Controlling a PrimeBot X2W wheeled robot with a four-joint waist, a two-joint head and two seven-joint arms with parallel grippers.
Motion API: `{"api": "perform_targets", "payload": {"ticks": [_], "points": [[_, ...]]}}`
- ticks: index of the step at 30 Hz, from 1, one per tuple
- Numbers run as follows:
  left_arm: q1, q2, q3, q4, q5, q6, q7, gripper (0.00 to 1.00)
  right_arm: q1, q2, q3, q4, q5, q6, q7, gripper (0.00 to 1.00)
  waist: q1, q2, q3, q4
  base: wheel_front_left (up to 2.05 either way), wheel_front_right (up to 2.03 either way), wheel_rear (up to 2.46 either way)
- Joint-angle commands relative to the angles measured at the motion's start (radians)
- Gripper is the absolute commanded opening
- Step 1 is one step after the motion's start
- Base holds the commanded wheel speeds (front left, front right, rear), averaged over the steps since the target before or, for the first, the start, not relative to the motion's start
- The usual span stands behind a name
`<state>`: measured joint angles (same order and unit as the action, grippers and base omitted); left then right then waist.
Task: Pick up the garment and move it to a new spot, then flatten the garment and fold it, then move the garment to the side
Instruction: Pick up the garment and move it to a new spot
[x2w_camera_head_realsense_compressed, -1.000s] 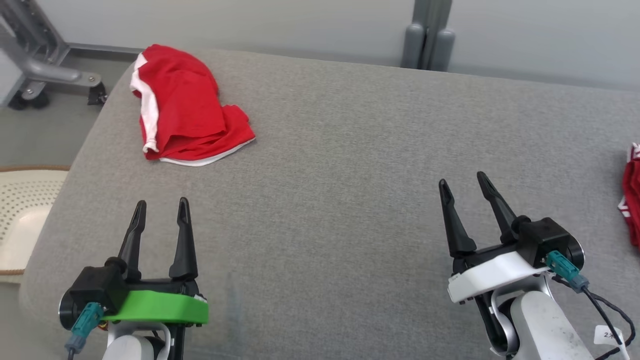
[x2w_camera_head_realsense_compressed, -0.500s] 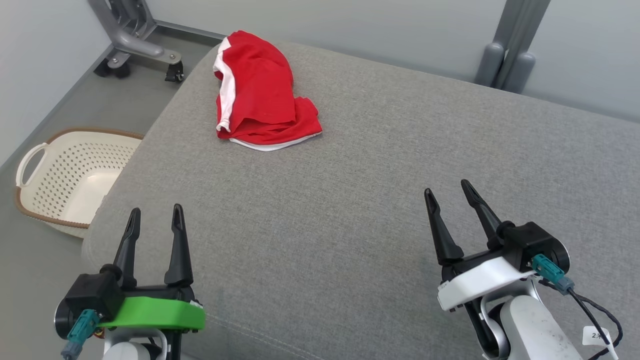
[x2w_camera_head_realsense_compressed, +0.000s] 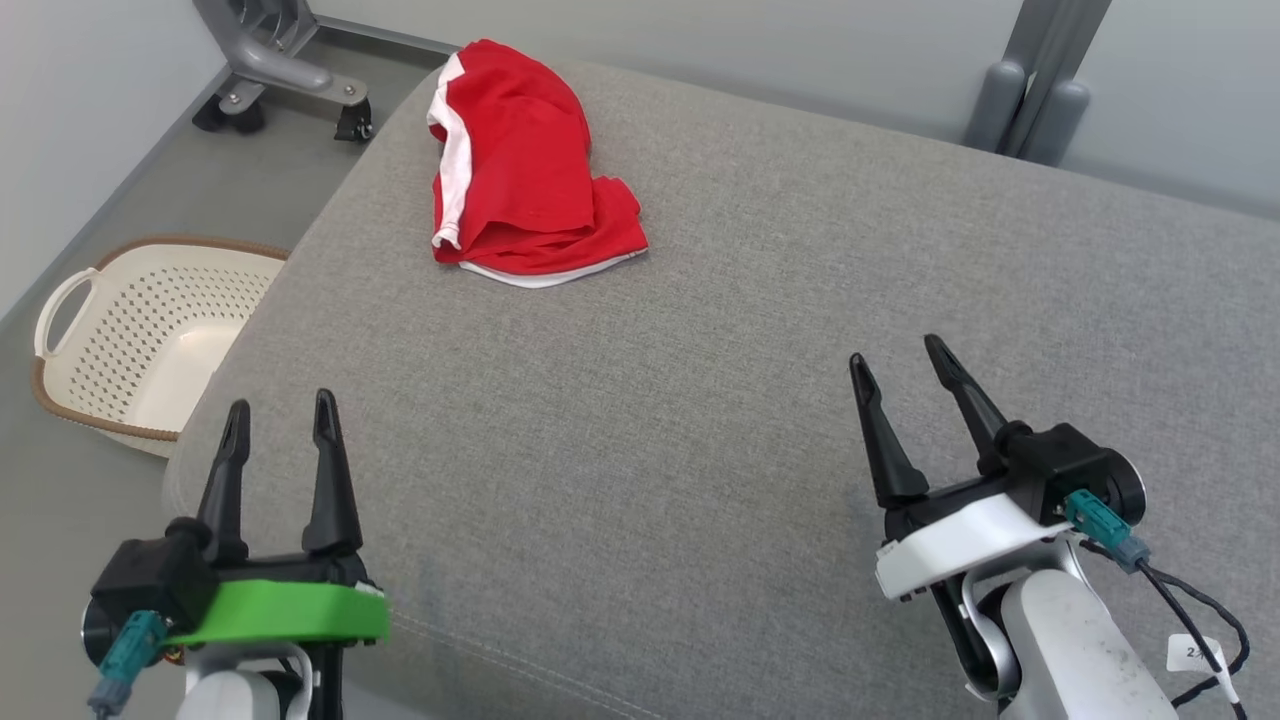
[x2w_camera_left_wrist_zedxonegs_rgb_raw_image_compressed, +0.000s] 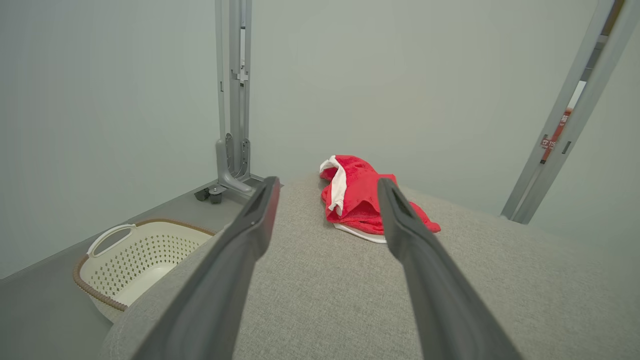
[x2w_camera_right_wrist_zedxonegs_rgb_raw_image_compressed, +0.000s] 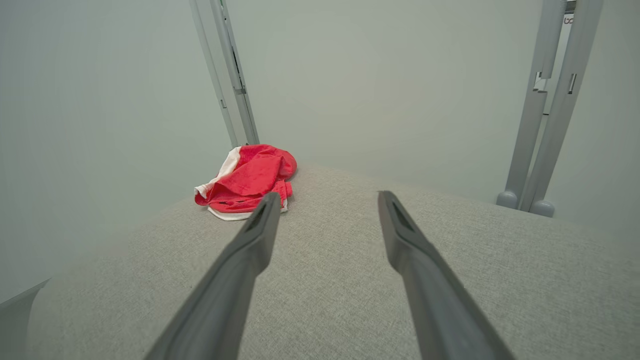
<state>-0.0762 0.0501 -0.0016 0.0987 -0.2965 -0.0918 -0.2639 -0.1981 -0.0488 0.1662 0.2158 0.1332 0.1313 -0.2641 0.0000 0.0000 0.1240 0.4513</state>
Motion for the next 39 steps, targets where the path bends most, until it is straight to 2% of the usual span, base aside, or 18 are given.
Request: {"api": "perform_targets", "payload": {"ticks": [1,6,10,15,22,25,26,29,33,39], "points": [[-0.034,0.001,0.009,-0.007,-0.007,0.004,0.000,1.00,-0.021,-0.004,-0.010,-0.008,-0.014,-0.001,0.000,1.00,0.0000,0.0000,0.047,-0.024,0.00,0.00,0.00],[-0.113,0.001,0.035,0.003,-0.004,-0.006,0.000,1.00,-0.061,-0.004,-0.035,-0.033,-0.077,-0.001,0.000,1.00,0.0000,0.0000,0.134,-0.050,0.00,0.00,0.00],[-0.208,0.001,0.052,0.088,0.015,-0.018,0.000,1.00,-0.097,-0.017,-0.056,-0.067,-0.127,-0.001,0.000,1.00,0.0000,0.0000,0.201,-0.071,0.00,0.00,0.00],[-0.384,0.071,0.033,0.294,0.035,-0.030,0.002,1.00,-0.144,-0.032,-0.082,-0.123,-0.170,-0.001,0.010,1.00,0.0000,0.0000,0.281,-0.105,0.00,0.00,0.00],[-0.632,0.161,-0.002,0.550,-0.003,-0.037,0.133,1.00,-0.168,-0.053,-0.110,-0.201,-0.195,-0.001,0.041,1.00,0.0000,0.0000,0.357,-0.150,0.00,0.00,0.00],[-0.703,0.157,-0.027,0.624,-0.098,-0.040,0.191,1.00,-0.175,-0.052,-0.116,-0.222,-0.205,-0.001,0.040,1.00,0.0000,0.0000,0.379,-0.168,0.00,0.00,0.00],[-0.741,0.194,-0.053,0.657,-0.143,-0.039,0.220,1.00,-0.177,-0.049,-0.112,-0.229,-0.208,-0.001,0.042,1.00,0.0000,0.0000,0.395,-0.182,0.00,0.00,0.00],[-0.788,0.221,-0.101,0.714,-0.197,-0.039,0.254,1.00,-0.181,-0.047,-0.111,-0.235,-0.213,-0.001,0.042,1.00,0.0000,0.0000,0.415,-0.196,0.00,0.00,0.00],[-0.847,0.267,-0.137,0.800,-0.224,-0.039,0.280,1.00,-0.186,-0.048,-0.106,-0.240,-0.218,-0.001,0.042,1.00,0.0000,0.0000,0.436,-0.212,0.00,0.00,0.00],[-0.914,0.279,-0.154,0.922,-0.262,-0.039,0.306,1.00,-0.196,-0.048,-0.105,-0.242,-0.223,-0.001,0.040,1.00,0.0000,0.0000,0.454,-0.225,0.00,0.00,0.00]]}}
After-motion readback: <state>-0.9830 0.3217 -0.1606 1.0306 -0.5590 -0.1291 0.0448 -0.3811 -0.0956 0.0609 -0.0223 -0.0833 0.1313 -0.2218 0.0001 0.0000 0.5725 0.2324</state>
